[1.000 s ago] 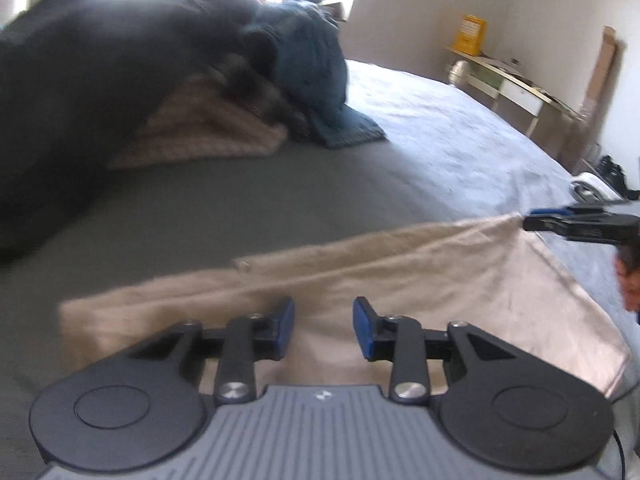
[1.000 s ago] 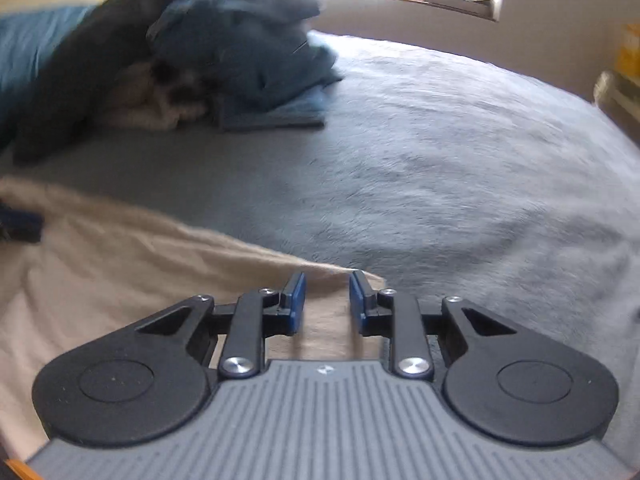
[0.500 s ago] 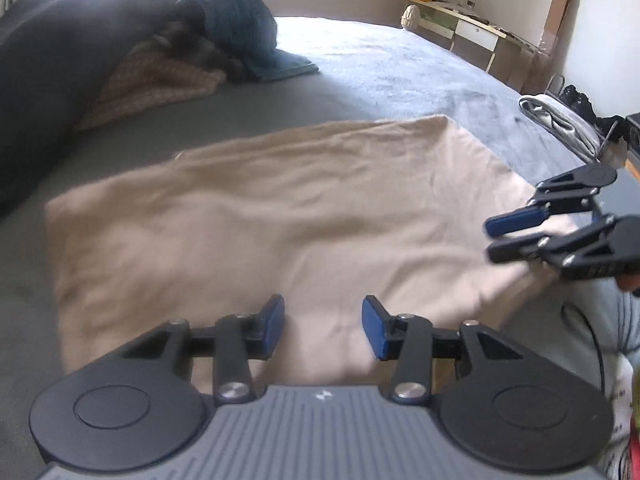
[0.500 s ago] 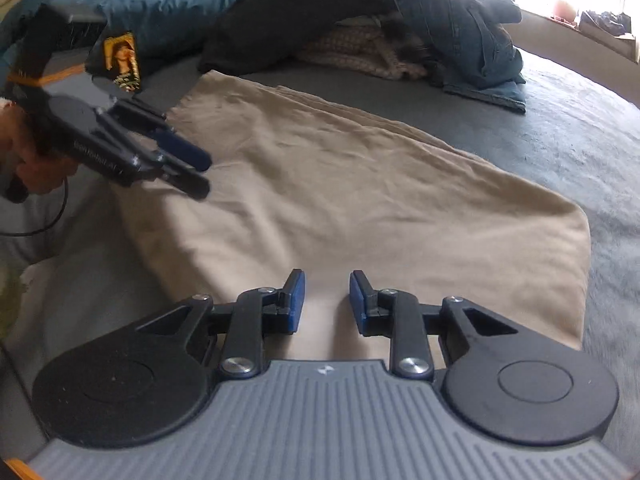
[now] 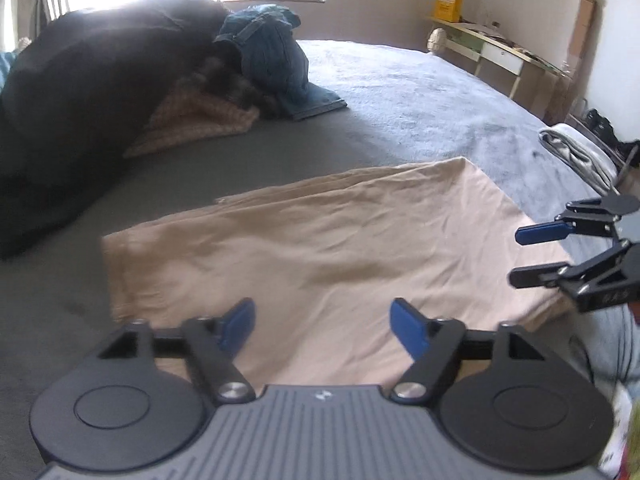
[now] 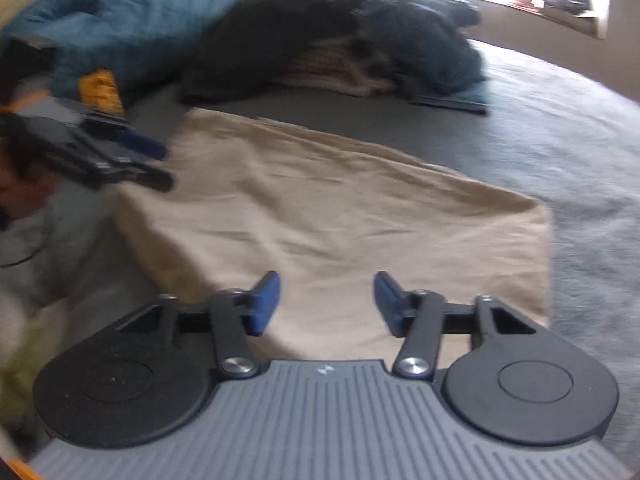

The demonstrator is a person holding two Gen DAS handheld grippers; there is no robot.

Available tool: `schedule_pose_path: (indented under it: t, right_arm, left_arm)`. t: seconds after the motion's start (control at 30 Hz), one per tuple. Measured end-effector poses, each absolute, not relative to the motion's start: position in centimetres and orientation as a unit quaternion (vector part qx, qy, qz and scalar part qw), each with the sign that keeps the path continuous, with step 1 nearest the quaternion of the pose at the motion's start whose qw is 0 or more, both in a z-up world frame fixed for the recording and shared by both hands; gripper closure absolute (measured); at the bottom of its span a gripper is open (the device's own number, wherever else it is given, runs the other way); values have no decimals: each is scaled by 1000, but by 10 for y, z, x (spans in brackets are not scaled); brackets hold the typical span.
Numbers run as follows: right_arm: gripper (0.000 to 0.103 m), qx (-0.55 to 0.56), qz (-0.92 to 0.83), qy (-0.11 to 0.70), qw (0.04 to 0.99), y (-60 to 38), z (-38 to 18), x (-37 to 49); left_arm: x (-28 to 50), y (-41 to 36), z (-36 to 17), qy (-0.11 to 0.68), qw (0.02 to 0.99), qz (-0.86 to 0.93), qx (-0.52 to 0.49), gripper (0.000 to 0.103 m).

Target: Fold clothes

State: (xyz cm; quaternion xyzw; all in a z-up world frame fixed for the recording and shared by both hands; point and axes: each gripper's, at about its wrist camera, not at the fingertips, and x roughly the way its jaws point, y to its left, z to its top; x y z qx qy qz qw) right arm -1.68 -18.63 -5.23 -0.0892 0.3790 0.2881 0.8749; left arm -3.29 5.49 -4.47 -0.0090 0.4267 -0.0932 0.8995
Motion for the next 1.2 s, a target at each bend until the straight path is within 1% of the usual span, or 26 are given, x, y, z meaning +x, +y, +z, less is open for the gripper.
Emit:
schedule_pose_path:
  t: [0.03, 0.07, 0.1, 0.13, 0.17, 0.2, 0.23, 0.3, 0.4, 0.63, 0.9, 1.2]
  right_arm:
    - [44, -87, 268, 384, 879, -185, -53, -13]
    - [43, -79, 251, 393, 881, -186, -54, -10]
    - [39, -67, 237, 405, 881, -188, -55, -7]
    - [33, -55, 226, 414, 880, -190, -56, -4]
    - [30, -44, 218, 420, 880, -193, -57, -3]
    - [23, -35, 211, 425, 880, -196, -57, -3]
    - [18, -32, 207, 425, 881, -198, -57, -4]
    - [12, -35, 196, 420, 886, -201, -53, -7]
    - [2, -33, 181, 412, 892, -203, -49, -8]
    - [1, -30, 156, 418, 894, -201, -48, -5]
    - [1, -50, 145, 388, 909, -197, -45, -12]
    - [1, -41, 133, 405, 904, -199, -49, -8]
  left_arm:
    - [-28, 49, -47, 435, 896, -86, -11, 20]
    - [-24, 42, -50, 446, 892, -77, -11, 19]
    - [-20, 37, -54, 458, 886, -67, -8, 19]
    - [-18, 32, -56, 467, 882, -56, -5, 19]
    - [-17, 28, -58, 472, 880, -46, -1, 18]
    - [-18, 27, -59, 471, 881, -38, 2, 15]
    - [-21, 26, -60, 468, 883, -32, 5, 12]
    - [-26, 27, -59, 459, 888, -26, 5, 9]
    - [-28, 29, -57, 459, 888, -18, -3, 8]
    - [-31, 32, -55, 463, 886, -3, -20, 7]
    - [-33, 33, -54, 458, 888, -4, -24, 6]
    - [-33, 32, -54, 457, 889, 3, -23, 6]
